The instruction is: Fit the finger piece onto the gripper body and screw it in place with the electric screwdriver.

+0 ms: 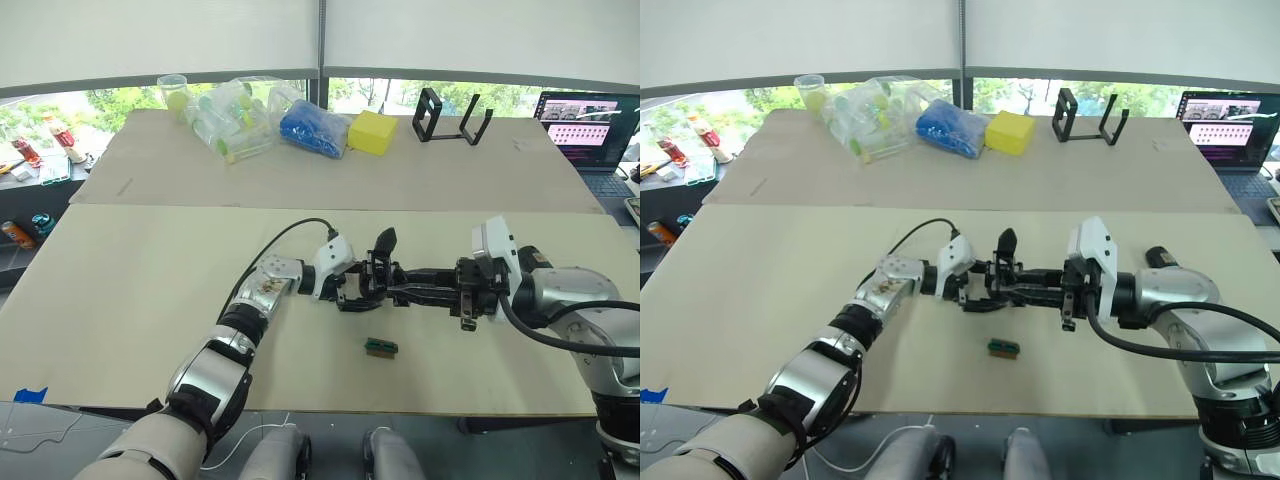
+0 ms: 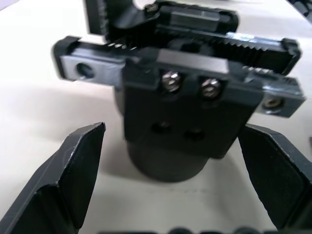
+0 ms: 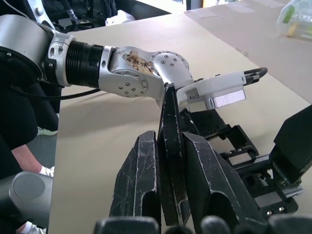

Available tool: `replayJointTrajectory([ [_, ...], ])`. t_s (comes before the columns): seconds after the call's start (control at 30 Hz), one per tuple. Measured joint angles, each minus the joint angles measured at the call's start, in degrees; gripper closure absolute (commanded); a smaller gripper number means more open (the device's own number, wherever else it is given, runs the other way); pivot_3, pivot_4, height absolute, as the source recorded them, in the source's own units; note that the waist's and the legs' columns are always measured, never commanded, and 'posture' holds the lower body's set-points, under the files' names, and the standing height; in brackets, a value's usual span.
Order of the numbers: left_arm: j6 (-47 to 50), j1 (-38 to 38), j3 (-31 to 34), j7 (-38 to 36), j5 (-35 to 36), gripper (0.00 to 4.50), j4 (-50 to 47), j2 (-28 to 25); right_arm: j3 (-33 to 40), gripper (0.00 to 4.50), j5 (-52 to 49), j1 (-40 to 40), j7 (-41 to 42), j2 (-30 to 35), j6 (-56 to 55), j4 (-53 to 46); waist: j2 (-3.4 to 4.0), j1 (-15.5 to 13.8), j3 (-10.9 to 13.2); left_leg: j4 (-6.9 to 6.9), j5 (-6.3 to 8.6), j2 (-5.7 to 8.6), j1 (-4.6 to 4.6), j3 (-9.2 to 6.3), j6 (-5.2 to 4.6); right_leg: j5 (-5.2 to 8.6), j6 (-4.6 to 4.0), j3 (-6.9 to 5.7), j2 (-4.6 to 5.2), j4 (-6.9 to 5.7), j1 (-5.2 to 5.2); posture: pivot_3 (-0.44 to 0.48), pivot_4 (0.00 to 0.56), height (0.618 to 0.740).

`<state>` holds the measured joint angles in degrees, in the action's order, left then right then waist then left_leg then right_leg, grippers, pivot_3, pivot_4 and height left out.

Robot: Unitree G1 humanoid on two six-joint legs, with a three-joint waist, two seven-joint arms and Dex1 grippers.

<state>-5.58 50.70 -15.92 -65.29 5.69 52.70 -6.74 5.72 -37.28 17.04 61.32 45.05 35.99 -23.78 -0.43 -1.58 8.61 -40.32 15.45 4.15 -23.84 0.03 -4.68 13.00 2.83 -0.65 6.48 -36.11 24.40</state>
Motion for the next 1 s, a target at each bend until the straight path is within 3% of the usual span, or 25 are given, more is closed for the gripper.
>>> replayJointTrajectory([
  [0.13, -0.88, -0.05, 0.47, -2.32, -0.09, 2.13, 0.00, 0.37, -0.18, 4.19, 0.25, 0.20, 1.11, -0.10, -2.35, 0.84, 0.00, 0.03, 0.00, 0.00, 0.00, 0.00, 0.00, 0.00, 0.00, 0.00, 0.00, -0.01, -0.02, 0.00, 0.00, 0.000, 0.150, 0.740],
  [0.17, -0.94, -0.07, 0.49, -2.71, -0.11, 2.20, 0.00, 0.41, -0.34, 4.19, 0.46, 0.39, 1.31, -0.23, -3.05, 1.36, 0.00, 0.03, 0.00, 0.00, 0.00, 0.00, 0.00, 0.00, 0.00, 0.00, 0.00, -0.01, -0.01, 0.00, 0.00, 0.000, 0.150, 0.740],
  [0.6, -3.43, -1.03, 0.46, -5.00, -2.11, 2.20, -1.33, -0.21, -8.05, 4.19, 7.16, 9.74, 8.26, -7.66, -15.28, 17.87, 0.00, 0.21, 0.00, -0.04, 0.00, 0.00, 0.01, 0.01, 0.00, 0.00, 0.00, -0.04, -0.06, -0.04, 0.00, 0.000, 0.150, 0.740],
  [1.0, -3.48, -1.62, 0.53, -4.90, -2.38, 2.20, -2.35, -0.86, -10.16, 4.19, 11.35, 12.72, 12.86, -9.40, -21.89, 27.01, 0.01, 0.70, -0.01, -0.06, -0.01, 0.00, 0.02, 0.00, 0.01, 0.00, 0.00, -0.05, -0.07, -0.08, 0.00, 0.000, 0.150, 0.740],
])
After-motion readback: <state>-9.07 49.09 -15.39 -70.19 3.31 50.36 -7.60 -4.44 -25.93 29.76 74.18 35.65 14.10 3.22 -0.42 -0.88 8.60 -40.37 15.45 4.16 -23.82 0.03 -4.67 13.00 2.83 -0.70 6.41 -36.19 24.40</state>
